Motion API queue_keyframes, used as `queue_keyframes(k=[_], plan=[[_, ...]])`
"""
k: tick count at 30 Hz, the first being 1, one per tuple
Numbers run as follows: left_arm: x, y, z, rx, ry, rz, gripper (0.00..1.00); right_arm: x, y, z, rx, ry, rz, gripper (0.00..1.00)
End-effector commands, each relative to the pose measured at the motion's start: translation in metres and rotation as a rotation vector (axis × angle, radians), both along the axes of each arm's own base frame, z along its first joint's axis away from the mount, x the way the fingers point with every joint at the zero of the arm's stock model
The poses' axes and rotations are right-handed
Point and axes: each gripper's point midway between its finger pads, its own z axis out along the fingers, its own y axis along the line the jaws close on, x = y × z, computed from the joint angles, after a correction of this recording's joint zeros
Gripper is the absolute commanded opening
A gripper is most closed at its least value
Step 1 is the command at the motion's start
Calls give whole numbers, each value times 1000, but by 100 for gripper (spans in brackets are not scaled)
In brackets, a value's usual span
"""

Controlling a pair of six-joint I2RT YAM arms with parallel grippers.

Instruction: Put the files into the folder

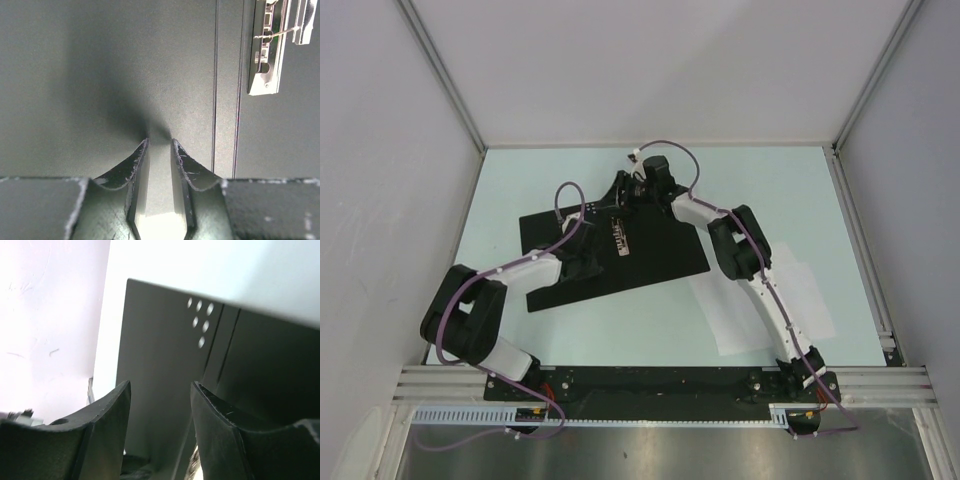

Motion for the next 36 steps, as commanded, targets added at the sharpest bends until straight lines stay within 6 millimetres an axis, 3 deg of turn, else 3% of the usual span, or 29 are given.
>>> queue_keyframes(k=[1,4,6,7,8,9,10,13,14,15,16,17,18,19,20,21,23,24,25,26,27,28,30,31,32,33,36], plan=[[-4,-3,6,-25,-14,-25,29,10,8,-3,31,-41,75,56],[-3,-5,17,-33,-40,-52,32,15,10,27,20,-124,84,56],[-2,-9,29,-44,-78,-85,43,15,-4,35,-77,-130,55,57],[0,-19,44,-92,-121,-121,48,17,-12,67,-103,-177,25,58],[1,-27,52,-126,-144,-169,57,19,-23,76,-155,-180,-15,59],[1,-38,61,-173,-161,-213,60,21,-47,65,-294,-131,-102,60],[-1,-58,72,-254,-175,-285,62,19,-65,102,-319,-163,-155,59],[-1,-99,102,-384,-233,-403,66,2,-125,96,-552,-115,-292,70],[-3,-115,111,-432,-230,-443,68,-4,-151,123,-571,-135,-353,80],[-5,-127,115,-456,-228,-476,68,-18,-181,95,-673,-65,-388,81],[-15,-146,118,-471,-217,-528,68,-28,-201,87,-691,-18,-414,81],[-9,-166,126,-495,-231,-563,68,-34,-231,115,-650,-32,-476,84],[-12,-179,127,-506,-222,-590,69,-56,-252,78,-682,56,-465,85],[-17,-205,142,-533,-241,-650,69,-65,-270,77,-677,77,-495,86],[-20,-219,139,-537,-223,-672,69,-76,-286,93,-656,57,-530,88],[-20,-231,120,-526,-173,-679,69,-95,-315,69,-693,126,-559,89],[-22,-258,118,-551,-133,-689,68,-114,-339,64,-726,143,-585,91],[-24,-268,95,-549,-71,-701,68,-125,-361,73,-754,143,-653,92],[-30,-279,89,-550,-47,-727,68,-142,-378,56,-790,199,-683,93],[-26,-296,102,-566,-70,-756,68,-152,-390,55,-789,225,-734,95],[-26,-306,100,-563,-74,-775,69,-161,-403,62,-758,237,-815,96],[-39,-318,85,-533,-39,-813,70,-180,-425,42,-769,320,-878,98],[-39,-345,98,-551,-70,-854,71,-201,-446,28,-750,423,-976,100],[-50,-358,81,-549,-25,-877,70,-211,-461,29,-732,448,-1043,100],[-49,-373,95,-578,-54,-897,70,-231,-468,13,-751,517,-1058,100],[-52,-381,95,-585,-54,-909,69,-240,-478,8,-760,544,-1109,100],[-60,-405,74,-570,-21,-924,66,-270,-504,2,-764,625,-1275,100]])
